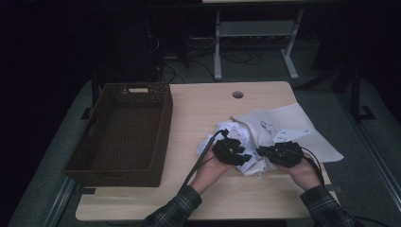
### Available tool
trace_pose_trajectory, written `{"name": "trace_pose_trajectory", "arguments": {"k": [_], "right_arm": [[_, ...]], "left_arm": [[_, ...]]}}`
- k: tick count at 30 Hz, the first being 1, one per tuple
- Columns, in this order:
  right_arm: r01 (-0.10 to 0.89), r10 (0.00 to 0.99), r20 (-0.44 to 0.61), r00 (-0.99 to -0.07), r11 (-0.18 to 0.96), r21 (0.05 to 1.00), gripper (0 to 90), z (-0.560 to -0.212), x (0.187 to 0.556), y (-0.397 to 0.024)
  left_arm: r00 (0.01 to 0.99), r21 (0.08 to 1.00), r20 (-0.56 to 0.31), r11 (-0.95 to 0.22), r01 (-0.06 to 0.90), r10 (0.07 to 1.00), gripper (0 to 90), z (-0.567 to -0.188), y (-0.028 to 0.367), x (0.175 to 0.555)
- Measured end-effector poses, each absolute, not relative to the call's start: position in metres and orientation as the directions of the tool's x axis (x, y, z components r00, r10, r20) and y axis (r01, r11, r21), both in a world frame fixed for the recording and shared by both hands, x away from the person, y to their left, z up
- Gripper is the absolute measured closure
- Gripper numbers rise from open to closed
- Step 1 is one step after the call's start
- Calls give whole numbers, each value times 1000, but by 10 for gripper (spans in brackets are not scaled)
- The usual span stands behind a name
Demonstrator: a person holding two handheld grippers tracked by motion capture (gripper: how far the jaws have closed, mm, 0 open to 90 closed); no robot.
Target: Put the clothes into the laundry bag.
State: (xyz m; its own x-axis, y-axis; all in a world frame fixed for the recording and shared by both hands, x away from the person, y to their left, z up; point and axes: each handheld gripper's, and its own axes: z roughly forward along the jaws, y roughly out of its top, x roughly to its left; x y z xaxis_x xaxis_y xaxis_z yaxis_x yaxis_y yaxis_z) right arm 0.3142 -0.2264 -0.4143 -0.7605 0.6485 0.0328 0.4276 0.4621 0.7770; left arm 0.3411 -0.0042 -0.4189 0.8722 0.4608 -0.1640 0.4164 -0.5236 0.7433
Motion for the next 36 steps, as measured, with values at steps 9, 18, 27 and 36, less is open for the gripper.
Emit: {"name": "trace_pose_trajectory", "arguments": {"k": [9, 18, 27, 36], "right_arm": [[422, 650, 13, -760, 478, 770, 849, -415, 315, -226], [421, 679, -53, -732, 512, 749, 849, -422, 333, -230], [427, 687, -54, -725, 509, 748, 849, -424, 340, -233], [430, 685, -44, -727, 504, 749, 849, -426, 340, -235]], "left_arm": [[820, 775, -64, -489, 400, 569, 563, -375, 40, 371], [700, 722, -33, -467, 511, 713, 585, -395, 58, 440], [640, 657, -14, -475, 585, 769, 591, -433, 60, 482], [667, 635, -64, -485, 601, 743, 619, -455, 54, 493]]}}
